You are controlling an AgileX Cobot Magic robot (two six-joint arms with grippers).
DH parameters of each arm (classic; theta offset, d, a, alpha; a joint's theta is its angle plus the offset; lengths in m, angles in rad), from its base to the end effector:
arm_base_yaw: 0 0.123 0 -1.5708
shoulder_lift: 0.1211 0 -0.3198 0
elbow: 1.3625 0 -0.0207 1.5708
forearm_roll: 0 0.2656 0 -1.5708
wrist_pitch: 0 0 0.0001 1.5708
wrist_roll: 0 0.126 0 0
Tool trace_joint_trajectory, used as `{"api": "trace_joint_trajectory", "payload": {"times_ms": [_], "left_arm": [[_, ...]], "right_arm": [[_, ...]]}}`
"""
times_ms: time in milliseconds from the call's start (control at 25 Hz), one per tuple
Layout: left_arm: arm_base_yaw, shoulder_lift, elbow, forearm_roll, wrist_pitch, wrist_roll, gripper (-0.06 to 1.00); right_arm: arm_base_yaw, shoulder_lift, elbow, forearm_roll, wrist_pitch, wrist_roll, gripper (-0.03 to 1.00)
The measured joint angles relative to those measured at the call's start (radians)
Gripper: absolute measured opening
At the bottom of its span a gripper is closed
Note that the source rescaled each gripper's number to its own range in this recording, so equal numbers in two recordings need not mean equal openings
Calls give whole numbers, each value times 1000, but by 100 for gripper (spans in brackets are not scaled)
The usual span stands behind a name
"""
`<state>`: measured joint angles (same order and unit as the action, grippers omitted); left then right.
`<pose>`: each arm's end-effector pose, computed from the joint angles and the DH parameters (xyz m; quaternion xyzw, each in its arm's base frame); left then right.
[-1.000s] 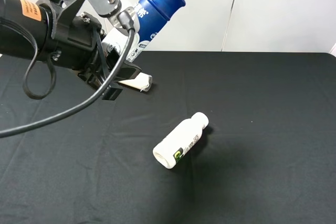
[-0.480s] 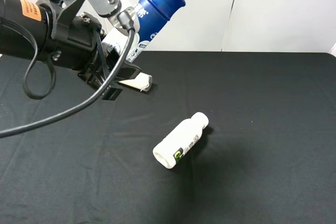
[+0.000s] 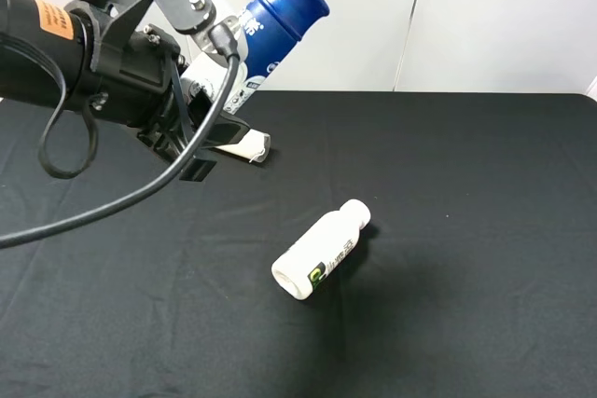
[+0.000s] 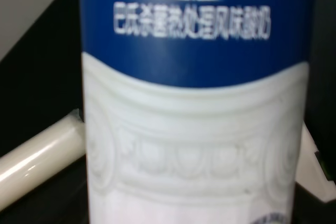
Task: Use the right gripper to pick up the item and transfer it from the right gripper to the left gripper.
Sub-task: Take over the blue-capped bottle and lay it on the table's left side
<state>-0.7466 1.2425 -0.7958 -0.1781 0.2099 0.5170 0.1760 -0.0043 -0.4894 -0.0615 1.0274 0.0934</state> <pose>0.2143 -0.2047 0.2943 0.4617 0.7449 -0.1124 0.4683 0.0076 -0.0054 0.2690 -0.0343 0.8450 0.0411 0.5321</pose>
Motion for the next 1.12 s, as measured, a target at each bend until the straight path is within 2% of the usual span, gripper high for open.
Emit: {"api": "trace_joint_trajectory", "payload": {"times_ms": [200,440,560,720,880,1000,1120], "left_arm": [[4,0,-3,0,25,-12,3],[72,0,-89,14,193,-123,3],[123,0,-142,67,293,-205,3],[179,0,-199,178,426,-336,3],[235,0,-222,278,519,-469,3],[283,0,-222,315,591,-555,3],[339,0,-222,329,645,-599,3]], "right_arm": [[-94,0,0,1,0,0,100],[-108,0,0,3,0,0,100],[-108,0,0,3,0,0,100],[-108,0,0,3,0,0,100],[-108,0,0,3,0,0,100],[-108,0,0,3,0,0,100],[-108,0,0,3,0,0,100]]}}
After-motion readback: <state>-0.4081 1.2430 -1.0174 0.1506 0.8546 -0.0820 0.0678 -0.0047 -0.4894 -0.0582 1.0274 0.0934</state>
